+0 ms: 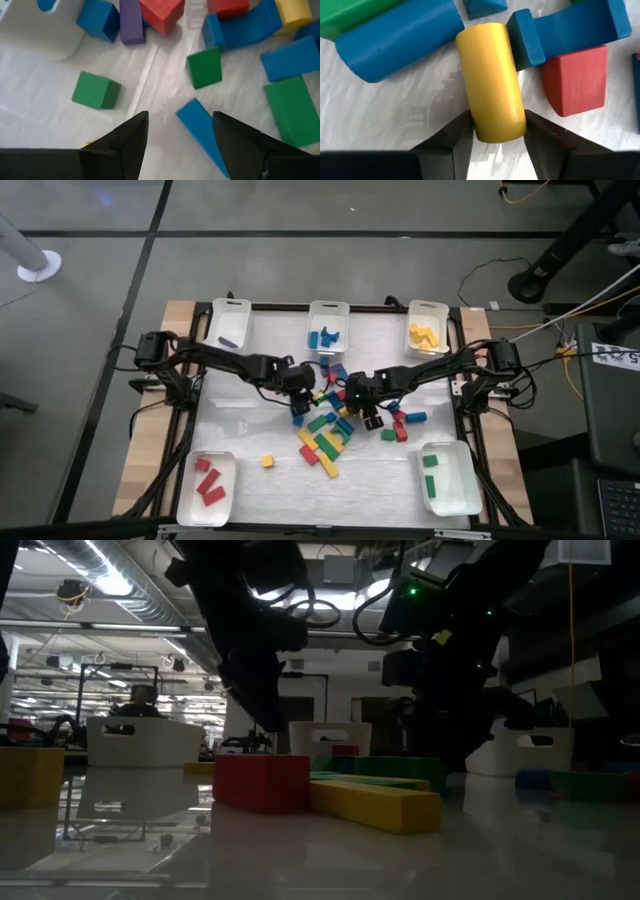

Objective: Sort blocks
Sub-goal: Put the yellow block into the top right white bin, then put the green block into the bottom right white bin

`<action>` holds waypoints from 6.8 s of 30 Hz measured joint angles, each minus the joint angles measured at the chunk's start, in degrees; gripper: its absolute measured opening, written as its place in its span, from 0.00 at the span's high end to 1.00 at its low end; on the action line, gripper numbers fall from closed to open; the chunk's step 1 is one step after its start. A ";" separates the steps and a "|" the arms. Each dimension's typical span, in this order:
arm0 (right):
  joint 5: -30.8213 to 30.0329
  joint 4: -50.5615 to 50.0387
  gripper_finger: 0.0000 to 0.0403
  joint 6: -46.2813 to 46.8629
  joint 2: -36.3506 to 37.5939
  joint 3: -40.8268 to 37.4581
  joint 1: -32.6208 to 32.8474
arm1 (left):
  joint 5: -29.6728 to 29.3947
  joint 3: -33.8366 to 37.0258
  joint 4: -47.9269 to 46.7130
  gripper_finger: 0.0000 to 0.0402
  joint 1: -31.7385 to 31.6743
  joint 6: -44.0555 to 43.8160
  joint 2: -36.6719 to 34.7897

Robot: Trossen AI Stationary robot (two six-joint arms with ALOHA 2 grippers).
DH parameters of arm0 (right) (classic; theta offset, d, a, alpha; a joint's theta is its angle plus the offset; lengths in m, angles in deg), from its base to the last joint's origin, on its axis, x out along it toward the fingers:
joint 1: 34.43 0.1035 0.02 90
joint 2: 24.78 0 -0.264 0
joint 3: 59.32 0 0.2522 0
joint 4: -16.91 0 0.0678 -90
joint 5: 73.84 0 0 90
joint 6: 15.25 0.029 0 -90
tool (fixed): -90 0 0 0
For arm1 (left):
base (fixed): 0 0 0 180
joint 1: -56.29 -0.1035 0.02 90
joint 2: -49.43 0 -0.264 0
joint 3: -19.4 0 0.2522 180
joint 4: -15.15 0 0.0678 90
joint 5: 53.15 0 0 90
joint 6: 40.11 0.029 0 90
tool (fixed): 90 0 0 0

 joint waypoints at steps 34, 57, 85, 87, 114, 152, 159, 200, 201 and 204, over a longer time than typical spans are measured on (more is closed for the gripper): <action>-17.40 -50.37 0.64 0.43 0.02 27.45 -0.27 | -0.02 0.00 -8.22 0.48 1.09 -4.95 0.00; -26.95 -68.12 0.64 3.15 0.13 27.47 -20.33 | -0.02 0.00 -6.77 0.48 1.09 -5.63 0.00; -20.92 -65.76 0.63 7.28 0.13 27.47 -51.58 | -0.04 0.00 -6.95 0.48 2.34 -7.27 0.00; -20.56 -64.81 0.63 7.30 0.13 27.47 -51.60 | -0.04 0.00 -6.95 0.48 2.35 -7.26 0.00; -20.48 -61.39 0.39 9.81 0.13 27.47 -51.43 | -4.39 0.00 -3.22 0.48 1.60 -20.87 0.02; -18.68 -58.37 0.40 9.84 0.13 27.47 -51.41 | -13.12 0.07 5.37 0.48 -8.05 -38.68 7.63; -17.90 -58.37 0.40 9.85 0.13 27.47 -51.43 | -13.12 0.07 5.49 0.48 -8.05 -38.65 7.63; -17.88 -58.42 0.40 11.32 0.11 27.47 -51.41 | -11.80 2.45 6.73 0.55 -8.37 -31.98 7.58; -17.88 -58.42 0.40 11.32 0.11 27.46 -51.41 | -12.13 2.45 6.70 0.57 -8.37 -31.88 7.58; -17.46 -58.42 0.40 11.32 0.11 27.46 -51.41 | -12.39 2.45 6.76 0.64 -8.35 -31.72 7.58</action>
